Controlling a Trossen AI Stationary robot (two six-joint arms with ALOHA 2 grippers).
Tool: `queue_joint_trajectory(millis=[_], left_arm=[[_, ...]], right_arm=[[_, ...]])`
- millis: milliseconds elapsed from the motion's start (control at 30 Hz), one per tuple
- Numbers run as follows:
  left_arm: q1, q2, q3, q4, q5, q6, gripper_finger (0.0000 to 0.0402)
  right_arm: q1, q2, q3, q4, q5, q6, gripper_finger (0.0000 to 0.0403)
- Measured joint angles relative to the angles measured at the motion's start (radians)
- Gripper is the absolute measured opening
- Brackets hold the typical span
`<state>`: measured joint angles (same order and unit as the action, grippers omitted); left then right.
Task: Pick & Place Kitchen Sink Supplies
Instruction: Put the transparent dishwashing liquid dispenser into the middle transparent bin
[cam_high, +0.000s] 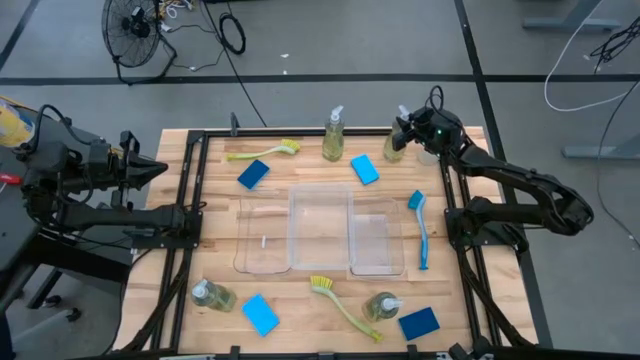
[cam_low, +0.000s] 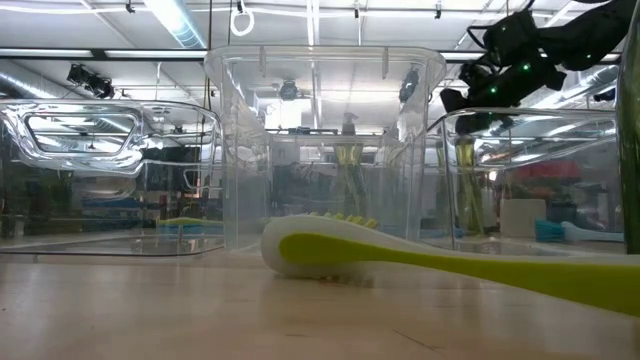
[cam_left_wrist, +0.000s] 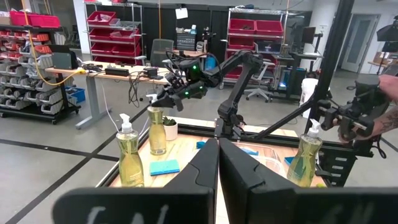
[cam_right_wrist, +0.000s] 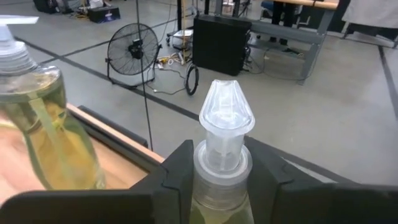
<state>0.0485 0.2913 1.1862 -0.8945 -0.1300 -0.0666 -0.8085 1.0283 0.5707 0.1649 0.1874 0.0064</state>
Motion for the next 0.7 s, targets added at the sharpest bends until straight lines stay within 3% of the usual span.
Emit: queue_joint_trajectory(millis=[700], left_arm=[[0.000, 0.000, 0.000, 0.000, 0.000, 0.000, 0.0018]], right_arm=[[0.017, -0.119, 0.012, -0.060, -0.022, -0.012, 0.0102]])
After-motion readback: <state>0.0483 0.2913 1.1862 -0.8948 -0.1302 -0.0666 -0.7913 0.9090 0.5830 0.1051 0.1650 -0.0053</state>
